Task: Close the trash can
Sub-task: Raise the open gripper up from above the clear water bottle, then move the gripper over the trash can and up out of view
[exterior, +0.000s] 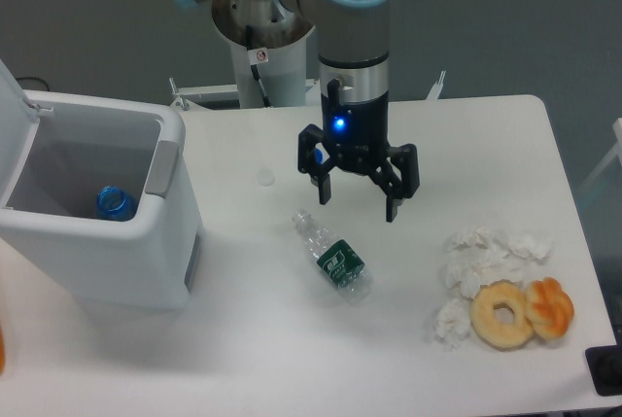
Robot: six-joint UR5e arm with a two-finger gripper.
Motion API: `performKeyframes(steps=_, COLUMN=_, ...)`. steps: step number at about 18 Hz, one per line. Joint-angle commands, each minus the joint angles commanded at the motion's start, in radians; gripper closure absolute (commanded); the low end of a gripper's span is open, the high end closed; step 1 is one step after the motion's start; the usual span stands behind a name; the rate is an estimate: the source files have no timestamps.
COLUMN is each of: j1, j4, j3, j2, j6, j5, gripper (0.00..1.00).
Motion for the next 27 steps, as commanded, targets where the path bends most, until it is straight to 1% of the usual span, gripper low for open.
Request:
performKeyframes(steps=3, j1=-0.006, j4=0.0, j3=0.001, j2=0.0, j6=-0.066, j5=-0.006, gripper=0.0)
performKeyframes(steps=6, j1=-0.018, j4=-0.021, j3=0.001, j2=0.001, j6=-0.225, j5=-0.024, gripper=0.0)
performKeyframes(steps=8, j1=-0.044, j4=-0.023, j3=0.003, j2=0.015, j6=-0.351, j5=-0.031, gripper=0.0)
performKeyframes(steps=10, j1=-0.058, j4=-0.021, j3=0.015, j2=0.023, j6=-0.439, j5=-0.072, gripper=0.0)
performKeyframes(steps=13, j1=-0.069, j4=-0.02, j3=0.024, j2=0.041, j6=-0.534, j5=-0.144, gripper=0.0)
performKeyframes(steps=15, j1=-0.093, j4=-0.021, j3=0.063, j2=0.041, j6=-0.612, j5=-0.201, gripper=0.0)
performKeyframes(steps=18, j1=-0.138, j4=-0.021, j3=0.098, j2=0.043, j6=-0.741, j5=-0.23, gripper=0.0)
performKeyframes(steps=22, j1=-0.202, j4=-0.02, j3=0.112, j2=0.069, j6=-0.79, j5=-0.244, gripper=0.0)
performKeyframes(steps=25, j1=-0.256, j4=-0.02, j3=0.124, j2=0.074, j6=-0.836, j5=-0.264, gripper=0.0)
performKeyframes(steps=27, j1=-0.293, j4=-0.018, j3=0.124, j2=0.081, j6=-0.841, j5=-0.265, gripper=0.0)
